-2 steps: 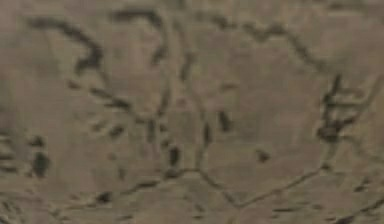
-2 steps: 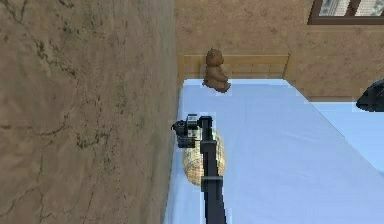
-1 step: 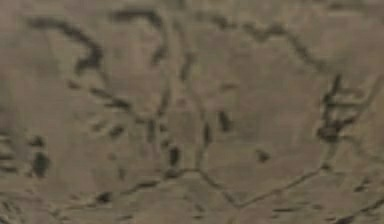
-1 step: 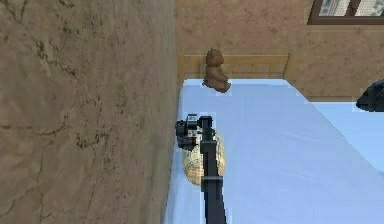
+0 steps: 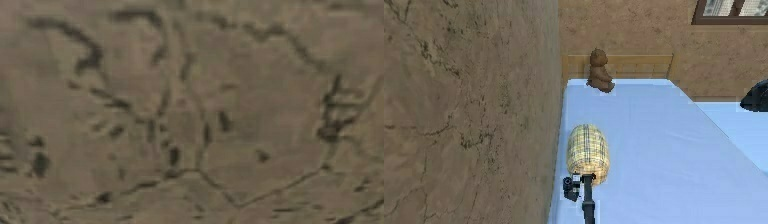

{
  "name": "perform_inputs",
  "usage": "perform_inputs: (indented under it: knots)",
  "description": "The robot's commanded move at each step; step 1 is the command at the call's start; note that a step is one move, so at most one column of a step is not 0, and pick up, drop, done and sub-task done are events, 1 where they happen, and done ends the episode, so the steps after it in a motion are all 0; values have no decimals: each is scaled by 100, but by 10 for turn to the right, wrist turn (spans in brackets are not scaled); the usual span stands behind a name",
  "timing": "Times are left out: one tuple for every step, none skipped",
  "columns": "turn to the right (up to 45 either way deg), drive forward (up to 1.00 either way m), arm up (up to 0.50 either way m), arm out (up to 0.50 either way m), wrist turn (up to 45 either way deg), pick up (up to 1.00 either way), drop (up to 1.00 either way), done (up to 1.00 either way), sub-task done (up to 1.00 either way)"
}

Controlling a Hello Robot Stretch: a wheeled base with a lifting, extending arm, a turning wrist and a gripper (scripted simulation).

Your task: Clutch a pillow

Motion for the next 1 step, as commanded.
perform_inputs:
  knots:
    - [0, 0, 0, 0, 0, 100, 0, 0, 0]
